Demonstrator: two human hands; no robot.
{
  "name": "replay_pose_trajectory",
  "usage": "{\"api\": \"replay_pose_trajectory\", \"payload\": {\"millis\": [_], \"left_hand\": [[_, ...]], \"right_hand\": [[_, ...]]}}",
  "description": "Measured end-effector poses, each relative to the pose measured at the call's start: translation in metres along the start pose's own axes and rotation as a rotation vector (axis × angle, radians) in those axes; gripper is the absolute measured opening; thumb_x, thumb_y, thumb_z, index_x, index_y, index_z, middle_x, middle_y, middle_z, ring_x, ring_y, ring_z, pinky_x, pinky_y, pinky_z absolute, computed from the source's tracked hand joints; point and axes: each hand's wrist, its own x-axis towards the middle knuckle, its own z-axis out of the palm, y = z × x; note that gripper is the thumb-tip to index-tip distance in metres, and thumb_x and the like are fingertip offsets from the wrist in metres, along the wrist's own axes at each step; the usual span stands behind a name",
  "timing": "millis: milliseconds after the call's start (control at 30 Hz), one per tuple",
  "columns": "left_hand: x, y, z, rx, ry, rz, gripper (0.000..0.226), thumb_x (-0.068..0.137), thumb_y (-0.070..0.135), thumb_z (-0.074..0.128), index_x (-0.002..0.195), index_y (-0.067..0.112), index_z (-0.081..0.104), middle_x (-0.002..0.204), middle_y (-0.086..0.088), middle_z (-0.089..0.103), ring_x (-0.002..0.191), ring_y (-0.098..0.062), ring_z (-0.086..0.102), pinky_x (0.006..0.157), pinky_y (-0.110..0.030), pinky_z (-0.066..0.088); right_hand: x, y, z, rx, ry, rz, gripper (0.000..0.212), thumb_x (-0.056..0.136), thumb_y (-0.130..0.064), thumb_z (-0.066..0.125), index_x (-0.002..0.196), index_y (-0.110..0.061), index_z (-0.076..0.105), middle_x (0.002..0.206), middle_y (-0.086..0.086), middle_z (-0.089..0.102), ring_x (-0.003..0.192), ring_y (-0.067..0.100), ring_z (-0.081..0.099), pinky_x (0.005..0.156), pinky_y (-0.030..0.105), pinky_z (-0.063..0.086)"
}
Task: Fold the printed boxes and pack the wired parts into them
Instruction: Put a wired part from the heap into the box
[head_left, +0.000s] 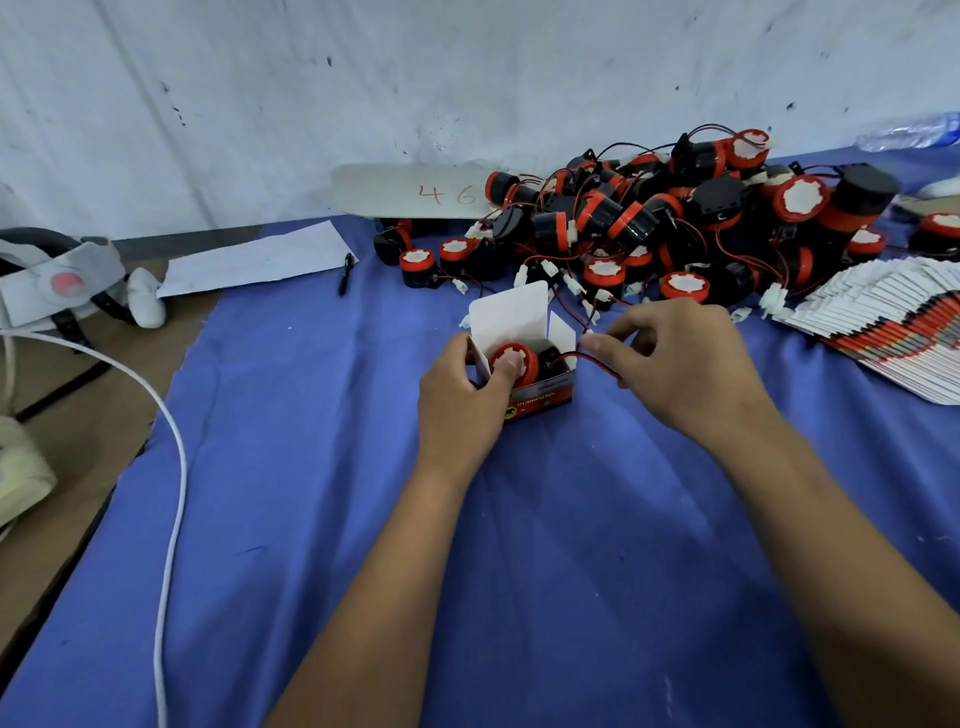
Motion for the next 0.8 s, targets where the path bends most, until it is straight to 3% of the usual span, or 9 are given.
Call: {"api": "replay_pose_trajectory", "payload": {"millis": [67,133,200,300,400,500,633,733,800], "left_hand": [[0.000,-0.001,0.000,0.001,-0.003,0.003,0.028,0.093,0.033,0.074,0.097,0.007,0.063,0.090,-0.002,0.069,0.081,-0.017,0.060,0.068,-0.034,0.050],[0.000,-0.001,-0.001,-0.002,-0.004,0.009,0.030,0.093,0.033,0.074,0.095,0.006,0.062,0.089,-0.004,0.069,0.079,-0.018,0.059,0.066,-0.033,0.048],[0.000,-0.001,0.000,-0.001,-0.007,0.014,0.031,0.093,0.034,0.074,0.096,0.005,0.062,0.089,-0.005,0.069,0.079,-0.019,0.059,0.066,-0.033,0.048],[0.000,0.000,0.000,0.000,-0.009,0.024,0.033,0.094,0.033,0.073,0.098,0.003,0.063,0.090,-0.006,0.069,0.079,-0.022,0.058,0.065,-0.033,0.047],[0.000,0.000,-0.001,-0.008,-0.006,0.031,0.028,0.094,0.031,0.073,0.099,0.005,0.065,0.090,-0.004,0.070,0.078,-0.019,0.058,0.064,-0.030,0.046],[-0.003,0.002,0.000,-0.012,-0.022,0.032,0.020,0.092,0.031,0.076,0.096,0.014,0.066,0.086,0.004,0.068,0.072,-0.011,0.056,0.061,-0.020,0.044],[-0.004,0.004,0.002,-0.036,-0.032,0.016,0.018,0.090,0.029,0.077,0.097,0.015,0.068,0.087,0.002,0.071,0.078,-0.017,0.065,0.068,-0.033,0.054],[-0.003,0.004,0.002,-0.067,-0.023,-0.033,0.020,0.089,0.032,0.078,0.099,0.016,0.070,0.088,0.003,0.074,0.083,-0.017,0.068,0.073,-0.036,0.056],[-0.003,0.004,0.003,-0.087,-0.018,-0.055,0.017,0.089,0.029,0.077,0.099,0.017,0.071,0.088,0.003,0.074,0.083,-0.018,0.069,0.075,-0.039,0.056]], "right_hand": [[-0.001,-0.004,0.000,-0.072,-0.106,-0.008,0.030,0.089,-0.060,0.065,0.081,-0.031,0.069,0.062,-0.009,0.067,0.061,0.009,0.062,0.060,0.034,0.052],[0.000,-0.006,-0.001,-0.072,-0.160,-0.001,0.020,0.092,-0.045,0.071,0.085,-0.026,0.072,0.061,-0.009,0.067,0.064,0.009,0.064,0.065,0.038,0.057],[0.000,-0.009,0.000,-0.065,-0.112,0.005,0.012,0.093,-0.030,0.072,0.089,-0.019,0.075,0.064,-0.008,0.066,0.068,0.013,0.065,0.067,0.037,0.057],[-0.003,-0.022,0.005,-0.196,0.016,-0.048,0.014,0.096,-0.027,0.066,0.091,-0.016,0.074,0.077,0.001,0.069,0.081,0.023,0.064,0.068,0.039,0.056],[-0.006,-0.037,0.015,-0.342,0.074,-0.120,0.018,0.100,-0.027,0.058,0.091,-0.017,0.070,0.083,0.004,0.068,0.083,0.026,0.060,0.063,0.035,0.049],[-0.007,-0.044,0.026,-0.478,0.010,-0.126,0.012,0.098,-0.019,0.054,0.088,-0.019,0.060,0.089,0.003,0.064,0.075,0.024,0.056,0.055,0.031,0.039],[-0.009,-0.047,0.034,-0.541,0.006,-0.101,0.020,0.097,-0.019,0.057,0.083,-0.021,0.044,0.087,0.002,0.054,0.070,0.022,0.048,0.050,0.029,0.025],[-0.006,-0.052,0.034,-0.450,0.023,-0.154,0.004,0.096,-0.022,0.059,0.098,-0.022,0.055,0.095,0.002,0.061,0.081,0.026,0.058,0.056,0.033,0.038],[-0.001,-0.054,0.036,-0.423,-0.040,-0.197,0.007,0.099,-0.022,0.056,0.103,-0.020,0.061,0.100,0.004,0.061,0.087,0.026,0.061,0.063,0.036,0.048]]}}
